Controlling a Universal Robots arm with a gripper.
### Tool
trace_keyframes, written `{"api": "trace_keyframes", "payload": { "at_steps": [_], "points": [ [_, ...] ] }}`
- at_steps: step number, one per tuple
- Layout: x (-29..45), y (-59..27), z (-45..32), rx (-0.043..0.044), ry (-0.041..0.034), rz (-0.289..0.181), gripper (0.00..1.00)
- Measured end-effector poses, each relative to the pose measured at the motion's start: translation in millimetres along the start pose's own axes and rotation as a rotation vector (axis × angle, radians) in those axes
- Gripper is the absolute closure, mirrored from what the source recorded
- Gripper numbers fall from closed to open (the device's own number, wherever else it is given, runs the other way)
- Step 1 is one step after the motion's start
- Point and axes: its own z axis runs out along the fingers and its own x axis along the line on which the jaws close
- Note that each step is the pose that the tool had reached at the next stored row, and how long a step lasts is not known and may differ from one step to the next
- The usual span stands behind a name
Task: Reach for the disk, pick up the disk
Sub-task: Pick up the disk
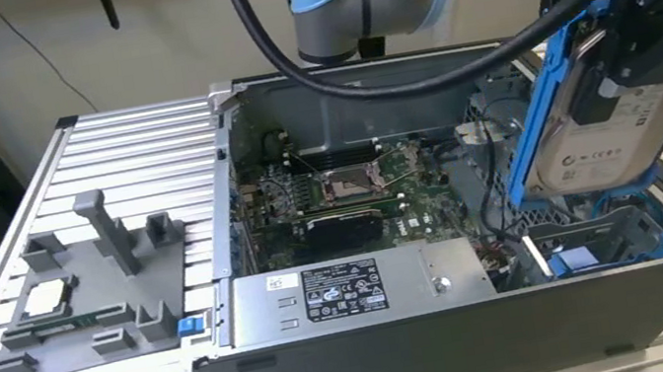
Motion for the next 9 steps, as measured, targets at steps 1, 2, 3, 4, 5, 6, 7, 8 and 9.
{"api": "trace_keyframes", "payload": {
  "at_steps": [1,2,3,4,5,6,7,8,9],
  "points": [
    [0.9,-3.9,0.7,0.0,-0.0001,0.0,1.0],
    [1.8,-8.2,1.5,0.0,-0.0001,0.0,1.0],
    [2.3,-10.4,1.9,0.0,-0.0002,0.0,1.0],
    [3.0,-13.6,2.5,0.0,-0.0001,0.0,1.0],
    [3.9,-18.4,3.5,0.0,-0.0001,0.001,1.0],
    [4.4,-20.8,4.0,0.0,-0.0001,0.001,1.0],
    [4.9,-22.8,4.7,0.0,-0.0001,0.001,1.0],
    [5.6,-24.8,5.6,0.0001,-0.0001,0.001,1.0],
    [6.2,-26.8,6.5,0.0,0.0,0.001,1.0]
  ]
}}
